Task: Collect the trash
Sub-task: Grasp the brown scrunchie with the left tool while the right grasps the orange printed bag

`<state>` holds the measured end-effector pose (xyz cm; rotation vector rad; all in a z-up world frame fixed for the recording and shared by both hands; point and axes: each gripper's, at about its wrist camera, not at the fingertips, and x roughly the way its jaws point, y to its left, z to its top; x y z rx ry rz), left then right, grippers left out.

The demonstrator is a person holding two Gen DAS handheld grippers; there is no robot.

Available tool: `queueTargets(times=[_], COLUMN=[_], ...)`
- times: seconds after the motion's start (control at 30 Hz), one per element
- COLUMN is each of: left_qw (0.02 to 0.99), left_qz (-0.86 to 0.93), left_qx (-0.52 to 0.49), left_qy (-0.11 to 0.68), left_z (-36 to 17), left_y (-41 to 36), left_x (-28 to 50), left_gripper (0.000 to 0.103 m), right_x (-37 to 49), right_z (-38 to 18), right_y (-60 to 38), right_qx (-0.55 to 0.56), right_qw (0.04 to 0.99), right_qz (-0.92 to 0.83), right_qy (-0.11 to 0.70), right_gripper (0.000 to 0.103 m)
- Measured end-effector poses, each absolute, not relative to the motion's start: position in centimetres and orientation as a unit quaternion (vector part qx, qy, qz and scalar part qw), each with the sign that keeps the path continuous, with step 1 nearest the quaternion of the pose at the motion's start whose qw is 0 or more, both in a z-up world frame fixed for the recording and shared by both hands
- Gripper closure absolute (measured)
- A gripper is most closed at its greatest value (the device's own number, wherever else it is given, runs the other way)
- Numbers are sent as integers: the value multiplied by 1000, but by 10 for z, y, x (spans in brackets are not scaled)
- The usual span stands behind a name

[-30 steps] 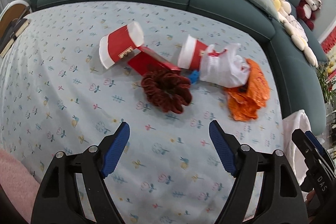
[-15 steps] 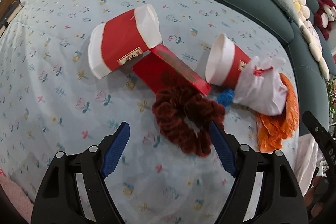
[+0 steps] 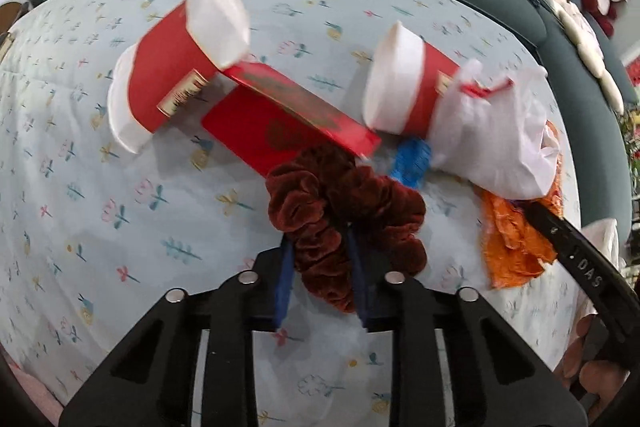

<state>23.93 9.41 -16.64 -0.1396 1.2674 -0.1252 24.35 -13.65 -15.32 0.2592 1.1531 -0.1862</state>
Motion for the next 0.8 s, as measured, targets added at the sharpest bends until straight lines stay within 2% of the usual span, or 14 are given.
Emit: queueTargets(times=[0.1, 0.57, 0.8], left_qw=[798, 784, 804], left_qz=[-69, -103, -112], left_qx=[-68, -41, -43], left_qy=[594, 611, 583], left_z=[-167, -165, -131], left_y=[89, 63, 55], left_x=[228, 152, 133], left_gripper=[83, 85, 86], right_x=[232, 149, 127], right_z=[-153, -146, -114], right_y=[-131, -105, -116], right_qx=[118, 120, 128], right_qw=[825, 816, 829], right_qz=[-75, -42, -42], right_qy=[547, 564, 542], right_gripper=[69, 74, 82])
